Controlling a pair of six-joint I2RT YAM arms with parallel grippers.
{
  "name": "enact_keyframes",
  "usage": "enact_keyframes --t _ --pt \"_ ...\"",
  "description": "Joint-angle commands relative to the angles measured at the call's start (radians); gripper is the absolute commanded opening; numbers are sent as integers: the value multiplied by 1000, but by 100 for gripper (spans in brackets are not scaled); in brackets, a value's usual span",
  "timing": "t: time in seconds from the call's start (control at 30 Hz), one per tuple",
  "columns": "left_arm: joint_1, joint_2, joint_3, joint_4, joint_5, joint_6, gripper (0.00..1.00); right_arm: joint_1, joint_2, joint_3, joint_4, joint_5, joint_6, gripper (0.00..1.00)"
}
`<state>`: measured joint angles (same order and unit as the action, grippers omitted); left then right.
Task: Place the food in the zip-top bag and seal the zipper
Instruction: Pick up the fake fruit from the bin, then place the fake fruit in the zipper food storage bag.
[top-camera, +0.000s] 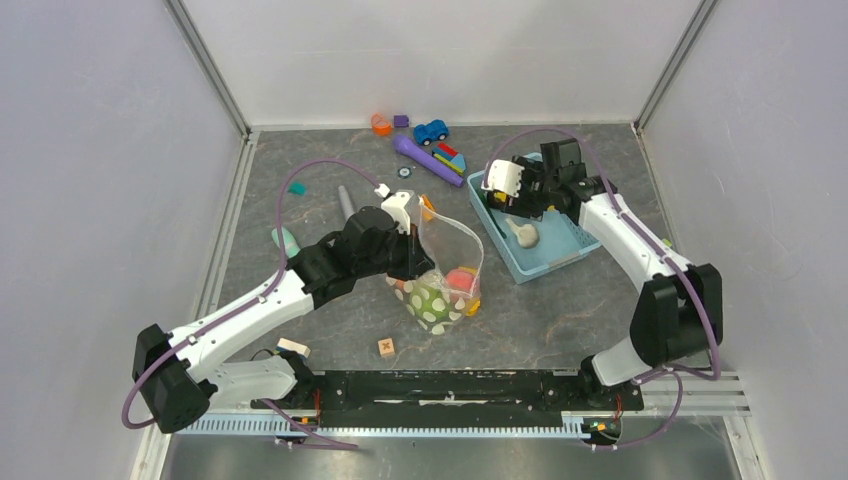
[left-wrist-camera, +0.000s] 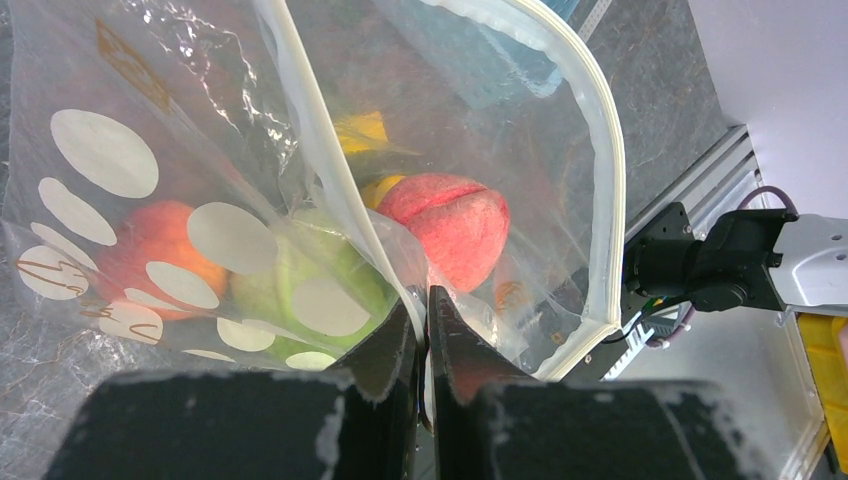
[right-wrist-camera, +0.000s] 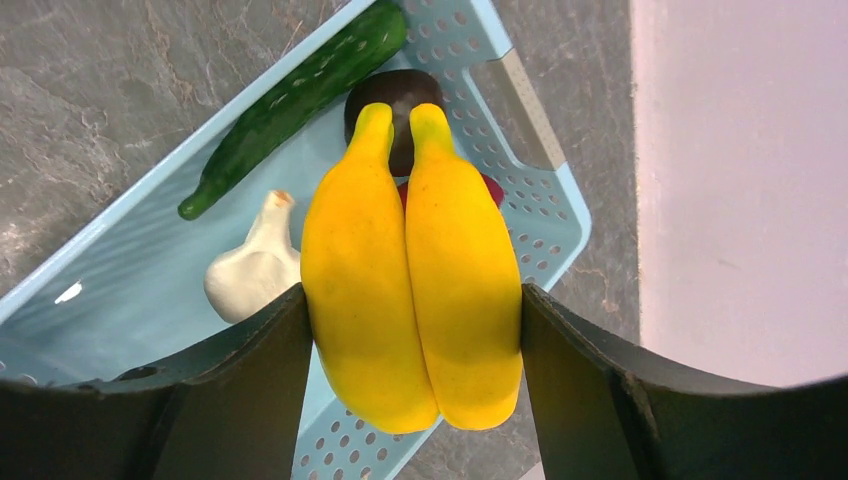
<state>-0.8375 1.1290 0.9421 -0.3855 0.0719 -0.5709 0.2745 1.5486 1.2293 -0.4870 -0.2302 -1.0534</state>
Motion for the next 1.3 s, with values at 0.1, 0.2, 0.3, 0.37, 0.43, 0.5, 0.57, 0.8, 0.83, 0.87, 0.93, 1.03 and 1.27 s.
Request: enact_keyframes --t 0.1,0.2,0.3,0.37,0.43,0.5,0.57,0.8,0.83,0.87,0.93,1.03,1.27 --pt "0 -32 -6 43 5 8 11 -3 -195 -98 236 -61 182 22" --pt "0 -42 -9 43 7 6 11 -3 -243 -132 336 -74 299 20" --pt "0 -50 -13 43 3 4 11 -3 -275 -131 385 -87 427 19" --pt "0 -53 -17 45 0 2 12 -3 -305 -152 434 -94 509 21" --pt "0 -55 -19 49 0 1 12 -3 -334 -169 474 -100 602 20" --pt "0 -54 -20 50 1 1 11 -3 -357 -174 500 -121 689 18" --pt "0 -52 -20 50 1 1 12 -3 -379 -183 539 -149 777 17" --pt "0 -60 -25 50 3 7 11 -2 -441 -257 727 -435 1049 15" --pt "0 -61 -25 50 0 5 11 -1 -455 -279 799 -501 1119 15" --pt "0 -62 -26 48 0 3 11 -1 -465 -304 874 -566 1184 15" --pt "0 -67 -26 46 1 3 11 4 -478 -351 1027 -671 1315 15" --pt "0 -72 -26 49 -3 3 11 19 -489 -412 1242 -749 1484 15" --pt "0 -69 -25 51 -1 -1 12 157 -489 -433 1370 -816 1565 14"
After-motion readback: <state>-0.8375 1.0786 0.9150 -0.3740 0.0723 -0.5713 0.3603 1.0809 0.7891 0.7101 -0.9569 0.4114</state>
